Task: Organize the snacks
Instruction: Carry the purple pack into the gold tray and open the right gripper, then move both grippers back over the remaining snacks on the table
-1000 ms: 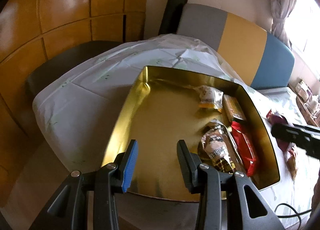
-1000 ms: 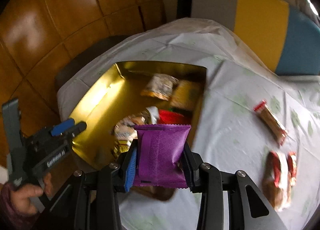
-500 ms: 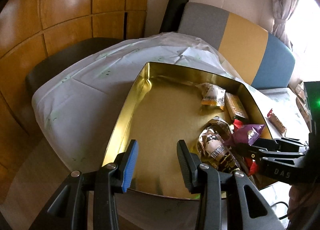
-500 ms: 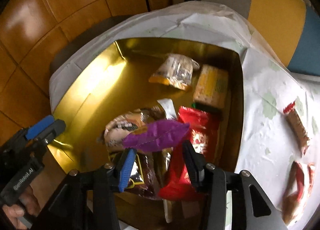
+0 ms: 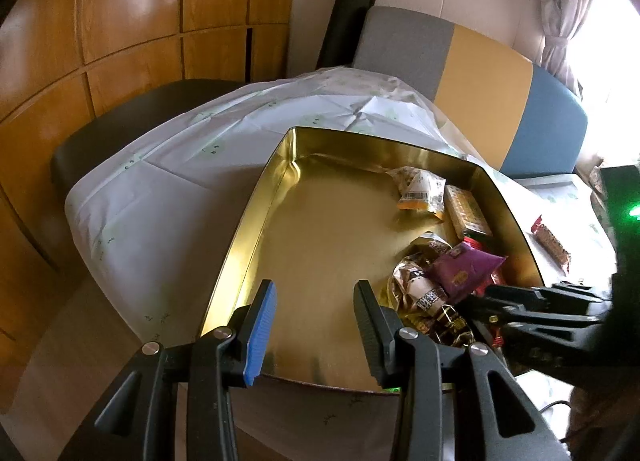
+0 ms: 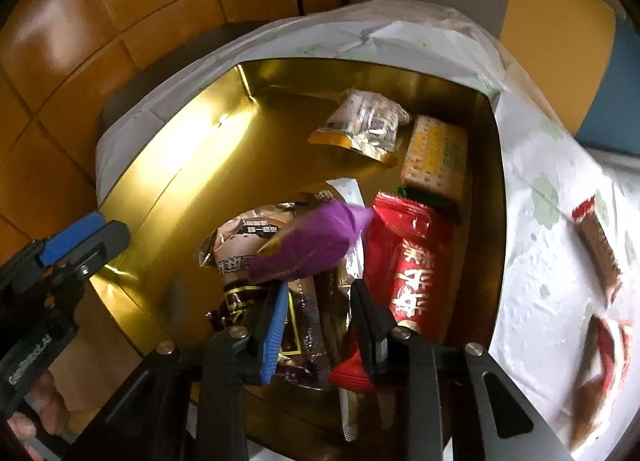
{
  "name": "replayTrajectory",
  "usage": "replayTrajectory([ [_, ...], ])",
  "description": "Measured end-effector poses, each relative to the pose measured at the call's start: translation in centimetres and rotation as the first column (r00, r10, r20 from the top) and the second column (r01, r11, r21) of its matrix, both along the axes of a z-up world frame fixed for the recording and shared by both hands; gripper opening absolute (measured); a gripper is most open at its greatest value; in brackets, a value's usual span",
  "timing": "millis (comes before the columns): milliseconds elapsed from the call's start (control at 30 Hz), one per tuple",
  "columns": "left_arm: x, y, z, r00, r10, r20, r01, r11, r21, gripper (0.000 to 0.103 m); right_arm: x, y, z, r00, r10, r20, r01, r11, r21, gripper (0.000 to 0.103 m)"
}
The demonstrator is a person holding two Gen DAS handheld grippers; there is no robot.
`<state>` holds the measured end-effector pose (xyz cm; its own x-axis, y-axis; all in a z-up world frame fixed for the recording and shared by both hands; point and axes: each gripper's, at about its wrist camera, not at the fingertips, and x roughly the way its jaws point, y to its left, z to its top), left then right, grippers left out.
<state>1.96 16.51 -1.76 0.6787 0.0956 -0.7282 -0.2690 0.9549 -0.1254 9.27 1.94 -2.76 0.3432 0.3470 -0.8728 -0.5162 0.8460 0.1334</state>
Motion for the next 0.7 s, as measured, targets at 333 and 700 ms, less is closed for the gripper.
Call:
replayTrajectory([
  [333, 0.0, -1.1, 0.0, 1.0, -0.015, -0.013, 0.015, 1.0, 0.017, 0.041, -2.1, -0.8, 2.3, 0.999, 0.008, 0.046, -0.012, 0.997, 0.081, 0.051],
  [700, -0.1, -2.5, 0.0, 0.999, -0.044, -0.023, 0.045, 0.997, 0.057, 0.041, -4.0, -4.7, 5.9, 0.986, -0.064, 0.156, 0.041, 0.988, 0.147, 0.08],
])
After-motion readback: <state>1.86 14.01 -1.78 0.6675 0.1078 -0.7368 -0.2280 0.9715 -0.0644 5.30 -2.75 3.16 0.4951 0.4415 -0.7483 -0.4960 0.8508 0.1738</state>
